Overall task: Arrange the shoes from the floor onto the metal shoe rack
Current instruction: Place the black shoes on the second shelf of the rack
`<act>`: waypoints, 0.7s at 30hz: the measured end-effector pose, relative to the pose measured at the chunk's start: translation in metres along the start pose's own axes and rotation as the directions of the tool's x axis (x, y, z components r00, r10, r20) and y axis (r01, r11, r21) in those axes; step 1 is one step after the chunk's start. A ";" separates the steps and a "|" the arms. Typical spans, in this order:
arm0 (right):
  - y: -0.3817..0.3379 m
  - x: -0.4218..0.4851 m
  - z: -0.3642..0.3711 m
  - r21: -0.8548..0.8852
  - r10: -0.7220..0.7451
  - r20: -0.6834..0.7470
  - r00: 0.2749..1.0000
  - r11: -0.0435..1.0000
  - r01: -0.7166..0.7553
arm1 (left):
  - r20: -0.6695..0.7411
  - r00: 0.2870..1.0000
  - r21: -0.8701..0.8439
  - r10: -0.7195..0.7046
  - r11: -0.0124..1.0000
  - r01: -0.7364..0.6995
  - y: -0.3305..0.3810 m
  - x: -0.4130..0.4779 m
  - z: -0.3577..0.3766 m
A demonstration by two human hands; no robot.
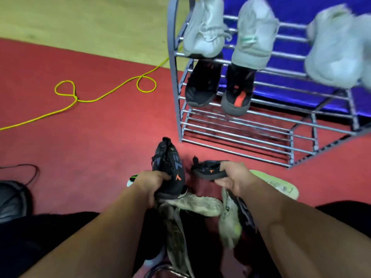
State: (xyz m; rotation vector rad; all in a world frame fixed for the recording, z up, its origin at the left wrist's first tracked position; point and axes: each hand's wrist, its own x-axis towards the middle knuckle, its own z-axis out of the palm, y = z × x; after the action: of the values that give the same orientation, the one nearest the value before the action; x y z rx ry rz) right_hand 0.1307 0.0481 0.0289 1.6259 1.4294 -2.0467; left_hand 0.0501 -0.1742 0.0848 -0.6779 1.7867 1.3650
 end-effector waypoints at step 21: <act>0.012 -0.211 -0.208 0.605 -0.268 -0.287 0.920 0.693 0.391 | 0.553 0.827 -0.143 0.103 0.989 -0.028 0.004 -0.202 0.101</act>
State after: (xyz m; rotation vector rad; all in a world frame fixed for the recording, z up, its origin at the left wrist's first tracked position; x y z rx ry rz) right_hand 0.3599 0.1102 0.2058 1.9361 1.1777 -2.9372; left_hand 0.1861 -0.0850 0.2412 -0.2329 1.2630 1.5403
